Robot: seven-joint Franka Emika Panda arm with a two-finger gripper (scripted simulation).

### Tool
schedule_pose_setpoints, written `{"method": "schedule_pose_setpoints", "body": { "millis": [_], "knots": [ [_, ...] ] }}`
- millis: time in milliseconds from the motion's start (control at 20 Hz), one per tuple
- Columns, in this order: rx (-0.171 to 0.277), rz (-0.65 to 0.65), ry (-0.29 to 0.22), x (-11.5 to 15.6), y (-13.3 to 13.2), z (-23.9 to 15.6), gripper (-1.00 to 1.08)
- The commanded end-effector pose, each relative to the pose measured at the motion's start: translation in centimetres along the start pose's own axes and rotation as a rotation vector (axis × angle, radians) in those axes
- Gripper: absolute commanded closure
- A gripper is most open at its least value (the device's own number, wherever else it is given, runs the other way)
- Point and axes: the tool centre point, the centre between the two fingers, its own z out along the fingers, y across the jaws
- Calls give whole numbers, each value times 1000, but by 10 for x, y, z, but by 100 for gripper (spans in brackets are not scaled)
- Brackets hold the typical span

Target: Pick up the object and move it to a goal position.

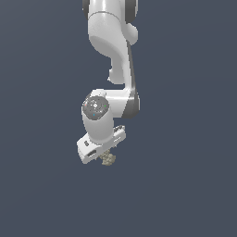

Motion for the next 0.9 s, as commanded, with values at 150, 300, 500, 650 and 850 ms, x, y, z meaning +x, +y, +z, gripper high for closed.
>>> {"method": "schedule_pose_setpoints", "body": {
  "millis": [150, 300, 500, 650, 850],
  "knots": [
    [1, -3, -1, -1, -1, 30, -92],
    [1, -4, -1, -1, -1, 40, -92],
    [1, -4, -1, 0, 0, 41, -92],
    [1, -4, -1, 0, 0, 41, 108],
    [1, -4, -1, 0, 0, 41, 108]
  ]
}}
